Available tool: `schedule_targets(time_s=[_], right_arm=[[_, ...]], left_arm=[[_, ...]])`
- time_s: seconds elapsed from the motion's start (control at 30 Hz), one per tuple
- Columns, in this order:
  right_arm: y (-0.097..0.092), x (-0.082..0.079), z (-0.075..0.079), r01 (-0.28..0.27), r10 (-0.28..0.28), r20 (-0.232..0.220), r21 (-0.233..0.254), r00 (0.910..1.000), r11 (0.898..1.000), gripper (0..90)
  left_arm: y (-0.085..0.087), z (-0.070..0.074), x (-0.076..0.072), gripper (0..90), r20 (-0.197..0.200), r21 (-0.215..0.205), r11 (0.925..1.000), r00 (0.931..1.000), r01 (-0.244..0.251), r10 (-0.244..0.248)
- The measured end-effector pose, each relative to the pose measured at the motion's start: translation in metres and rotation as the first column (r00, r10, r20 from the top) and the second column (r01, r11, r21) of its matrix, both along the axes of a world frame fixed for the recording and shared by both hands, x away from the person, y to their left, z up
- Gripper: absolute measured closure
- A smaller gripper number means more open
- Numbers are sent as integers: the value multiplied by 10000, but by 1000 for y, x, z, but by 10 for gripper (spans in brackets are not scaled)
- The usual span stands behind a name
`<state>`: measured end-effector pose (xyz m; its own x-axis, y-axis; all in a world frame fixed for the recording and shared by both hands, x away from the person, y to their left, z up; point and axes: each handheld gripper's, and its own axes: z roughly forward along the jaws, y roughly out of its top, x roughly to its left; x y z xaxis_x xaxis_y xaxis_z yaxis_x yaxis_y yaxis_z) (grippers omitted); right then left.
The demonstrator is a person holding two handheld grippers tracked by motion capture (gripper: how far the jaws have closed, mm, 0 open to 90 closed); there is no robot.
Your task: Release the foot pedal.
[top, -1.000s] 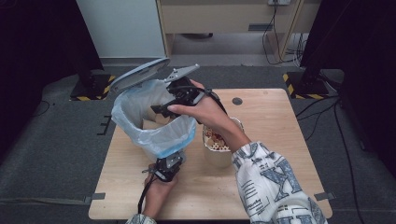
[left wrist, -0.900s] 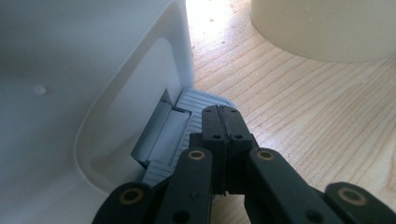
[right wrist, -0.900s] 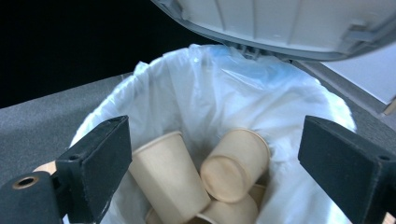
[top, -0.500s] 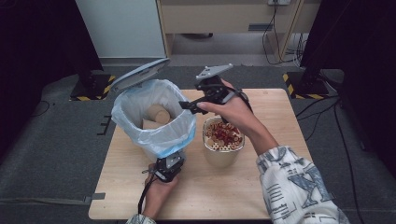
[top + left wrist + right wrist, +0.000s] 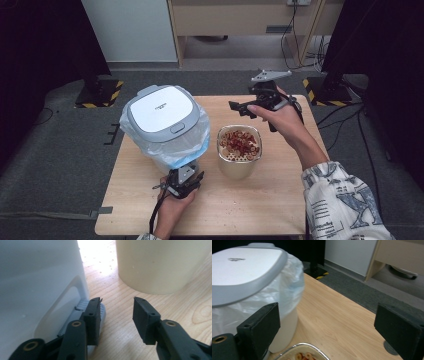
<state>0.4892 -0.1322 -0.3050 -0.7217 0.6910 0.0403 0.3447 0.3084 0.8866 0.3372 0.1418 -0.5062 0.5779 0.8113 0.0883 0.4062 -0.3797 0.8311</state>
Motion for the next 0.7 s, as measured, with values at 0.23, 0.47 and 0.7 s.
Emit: schedule_targets(time_s=[0.23, 0.47, 0.7], right_arm=[[-21, 3, -6, 1132, -1133, 176, 94, 9934, 9935, 65], [-42, 4, -13, 1889, -1894, 179, 285, 9817, 9816, 61], [-64, -2, -23, 2326, -2331, 122, 319, 9724, 9721, 55]], left_arm=[[0, -2, 2, 490, -164, 221, 9993, 9994, 301, -298], [2, -1, 3, 396, -422, -185, 9995, 9988, 244, -252], [2, -1, 1, 354, -687, -738, 9970, 9973, 224, -275]])
